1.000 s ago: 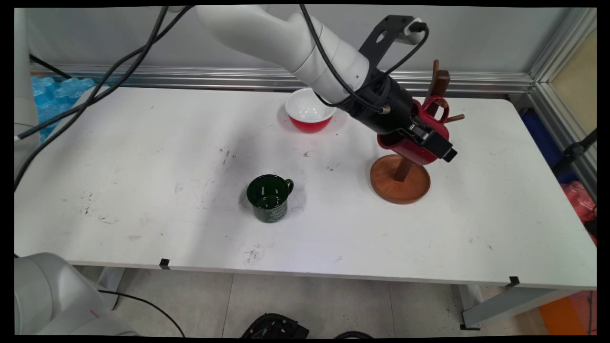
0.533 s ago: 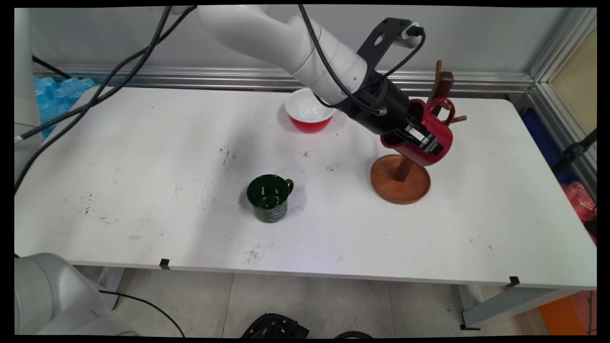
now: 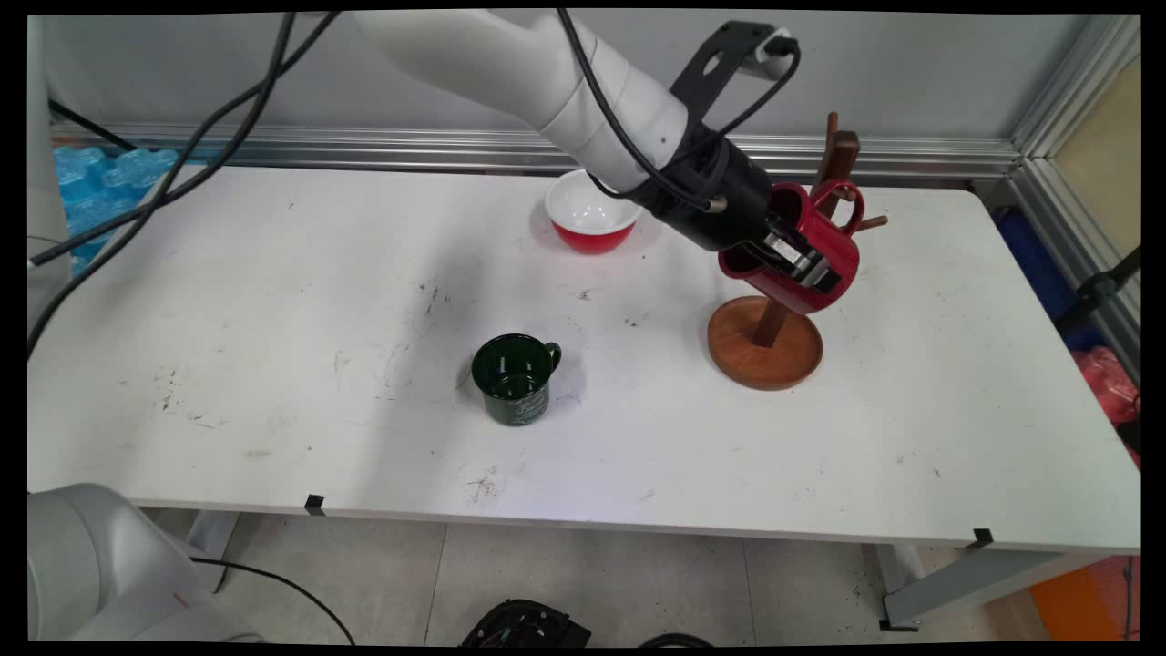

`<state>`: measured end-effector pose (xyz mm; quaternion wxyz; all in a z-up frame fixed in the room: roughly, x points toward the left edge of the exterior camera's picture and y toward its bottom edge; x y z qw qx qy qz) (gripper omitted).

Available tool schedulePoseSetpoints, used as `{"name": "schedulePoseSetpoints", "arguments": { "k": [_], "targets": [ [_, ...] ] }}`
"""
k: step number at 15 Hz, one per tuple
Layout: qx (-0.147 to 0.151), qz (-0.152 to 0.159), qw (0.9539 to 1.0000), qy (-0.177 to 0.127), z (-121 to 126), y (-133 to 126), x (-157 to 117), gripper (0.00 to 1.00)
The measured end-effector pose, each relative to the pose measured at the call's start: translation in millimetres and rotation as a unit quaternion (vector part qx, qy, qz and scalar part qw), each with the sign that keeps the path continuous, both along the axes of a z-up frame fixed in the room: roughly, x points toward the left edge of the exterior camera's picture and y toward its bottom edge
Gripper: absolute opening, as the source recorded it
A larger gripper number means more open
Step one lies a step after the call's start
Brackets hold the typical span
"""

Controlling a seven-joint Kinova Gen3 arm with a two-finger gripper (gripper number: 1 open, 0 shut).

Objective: Place the picked object on the table

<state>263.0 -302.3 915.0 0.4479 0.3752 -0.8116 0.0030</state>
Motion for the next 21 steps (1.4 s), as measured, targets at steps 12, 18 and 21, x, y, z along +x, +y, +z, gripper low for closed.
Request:
{"name": "schedulePoseSetpoints", "arguments": {
  "k": [12, 18, 21],
  "targets": [
    [0.002, -0.048, 0.9987, 0.017, 56, 46, 1, 0.0],
    [0.006, -0.045, 0.9988, -0.015, 73, 67, 17, 0.0],
    [0.008, -0.026, 0.9987, -0.043, 80, 74, 31, 0.0]
  ]
}}
